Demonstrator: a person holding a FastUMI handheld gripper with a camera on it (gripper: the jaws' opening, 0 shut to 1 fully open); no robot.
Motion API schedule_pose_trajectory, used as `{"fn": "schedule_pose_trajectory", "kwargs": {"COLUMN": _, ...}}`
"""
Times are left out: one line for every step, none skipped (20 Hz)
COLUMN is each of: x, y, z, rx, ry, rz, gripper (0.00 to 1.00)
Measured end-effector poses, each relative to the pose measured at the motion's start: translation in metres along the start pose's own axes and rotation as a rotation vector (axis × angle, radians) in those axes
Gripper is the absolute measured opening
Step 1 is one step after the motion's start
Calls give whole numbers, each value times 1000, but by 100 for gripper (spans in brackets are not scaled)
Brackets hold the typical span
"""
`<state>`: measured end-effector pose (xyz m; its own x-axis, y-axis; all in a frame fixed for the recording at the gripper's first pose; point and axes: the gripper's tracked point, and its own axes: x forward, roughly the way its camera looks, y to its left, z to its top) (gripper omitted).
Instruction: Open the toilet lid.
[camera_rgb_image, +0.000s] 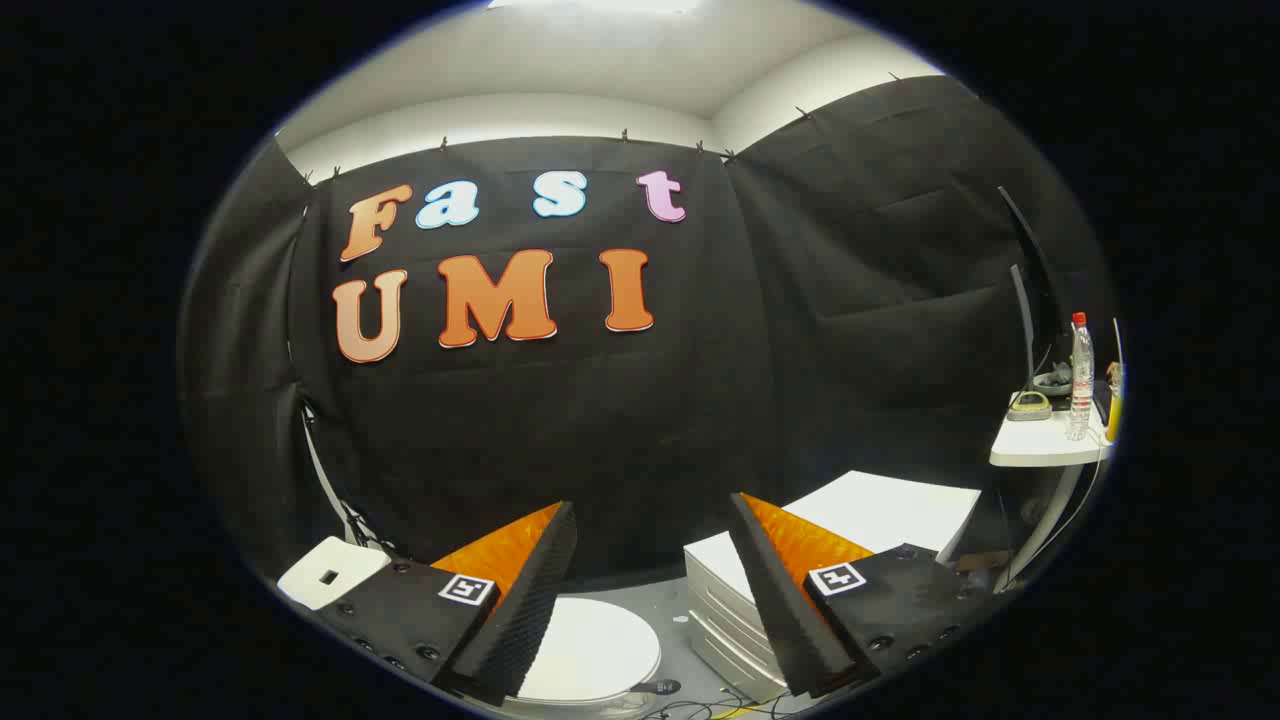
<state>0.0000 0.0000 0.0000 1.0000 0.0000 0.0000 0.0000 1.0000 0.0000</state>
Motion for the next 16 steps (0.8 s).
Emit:
{"fn": "schedule_pose_trajectory", "kwargs": {"x": 0, "y": 1, "z": 1, "rx": -4, "ry": -2, "rz": 1, "gripper": 98}}
{"fn": "schedule_pose_trajectory", "kwargs": {"x": 0, "y": 3, "z": 2, "rx": -10, "ry": -5, "rz": 3, "gripper": 98}}
{"fn": "schedule_pose_trajectory", "kwargs": {"x": -1, "y": 5, "z": 2, "rx": -18, "ry": -8, "rz": 5, "gripper": 98}}
{"fn": "schedule_pose_trajectory", "kwargs": {"x": -2, "y": 6, "z": 2, "rx": -25, "ry": -11, "rz": 7, "gripper": 98}}
{"fn": "schedule_pose_trajectory", "kwargs": {"x": -2, "y": 8, "z": 3, "rx": -31, "ry": -14, "rz": 8, "gripper": 98}}
{"fn": "schedule_pose_trajectory", "kwargs": {"x": -1, "y": 10, "z": 5, "rx": -32, "ry": -16, "rz": 13, "gripper": 98}}
{"fn": "schedule_pose_trajectory", "kwargs": {"x": -1, "y": 12, "z": 5, "rx": -28, "ry": -17, "rz": 18, "gripper": 98}}
{"fn": "schedule_pose_trajectory", "kwargs": {"x": 0, "y": 12, "z": 5, "rx": -27, "ry": -19, "rz": 19, "gripper": 98}}
{"fn": "schedule_pose_trajectory", "kwargs": {"x": 0, "y": 11, "z": 4, "rx": -32, "ry": -17, "rz": 15, "gripper": 98}}
{"fn": "schedule_pose_trajectory", "kwargs": {"x": 0, "y": 11, "z": 2, "rx": -37, "ry": -14, "rz": 14, "gripper": 98}}
{"fn": "schedule_pose_trajectory", "kwargs": {"x": -1, "y": 12, "z": 0, "rx": -42, "ry": -12, "rz": 15, "gripper": 98}}
{"fn": "schedule_pose_trajectory", "kwargs": {"x": -1, "y": 13, "z": 0, "rx": -46, "ry": -10, "rz": 17, "gripper": 98}}
{"fn": "schedule_pose_trajectory", "kwargs": {"x": -2, "y": 13, "z": 1, "rx": -49, "ry": -10, "rz": 17, "gripper": 98}}
{"fn": "schedule_pose_trajectory", "kwargs": {"x": 0, "y": 13, "z": 1, "rx": -50, "ry": -11, "rz": 15, "gripper": 98}}
{"fn": "schedule_pose_trajectory", "kwargs": {"x": -1, "y": 12, "z": 1, "rx": -48, "ry": -13, "rz": 15, "gripper": 98}}
{"fn": "schedule_pose_trajectory", "kwargs": {"x": 1, "y": 12, "z": 0, "rx": -44, "ry": -13, "rz": 16, "gripper": 98}}
